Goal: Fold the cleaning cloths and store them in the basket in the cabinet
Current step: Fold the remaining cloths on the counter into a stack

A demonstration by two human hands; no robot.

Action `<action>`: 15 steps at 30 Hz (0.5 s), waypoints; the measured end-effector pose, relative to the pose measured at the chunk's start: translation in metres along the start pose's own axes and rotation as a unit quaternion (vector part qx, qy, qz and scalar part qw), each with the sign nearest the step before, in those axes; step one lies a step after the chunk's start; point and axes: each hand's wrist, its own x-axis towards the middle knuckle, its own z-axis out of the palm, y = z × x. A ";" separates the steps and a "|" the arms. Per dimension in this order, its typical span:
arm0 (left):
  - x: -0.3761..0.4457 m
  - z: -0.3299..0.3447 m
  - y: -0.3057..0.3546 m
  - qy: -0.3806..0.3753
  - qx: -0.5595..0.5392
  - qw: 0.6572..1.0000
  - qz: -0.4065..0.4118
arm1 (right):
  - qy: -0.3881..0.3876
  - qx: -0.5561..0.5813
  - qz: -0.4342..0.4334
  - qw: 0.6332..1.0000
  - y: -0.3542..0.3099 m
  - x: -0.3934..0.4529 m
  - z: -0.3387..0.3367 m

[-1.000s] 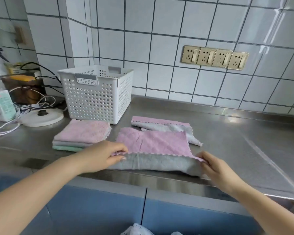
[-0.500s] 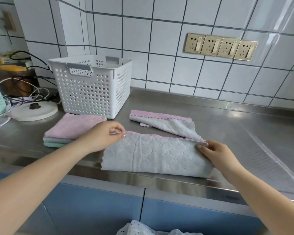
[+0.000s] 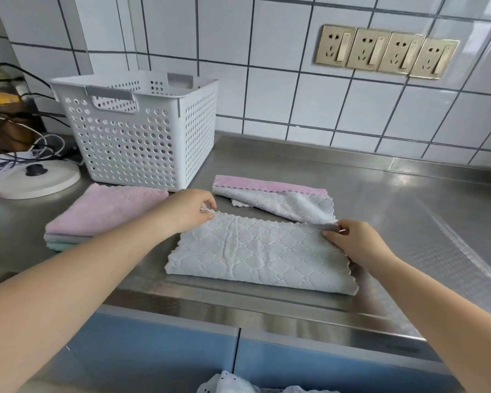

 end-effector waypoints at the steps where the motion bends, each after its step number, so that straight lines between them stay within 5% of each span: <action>1: 0.000 0.001 -0.001 -0.007 0.002 1.000 -0.003 | 0.000 -0.004 -0.001 1.000 0.001 0.002 0.001; 6: -0.003 0.005 -0.002 0.007 0.042 0.999 0.013 | 0.012 -0.045 0.009 0.999 0.007 0.004 0.005; 10: -0.022 0.015 0.024 0.048 0.073 0.991 0.104 | 0.080 -0.079 -0.086 0.990 -0.004 -0.014 0.013; 15: -0.039 0.053 0.064 -0.030 0.074 0.987 0.138 | -0.020 -0.179 -0.223 0.958 -0.053 -0.032 0.056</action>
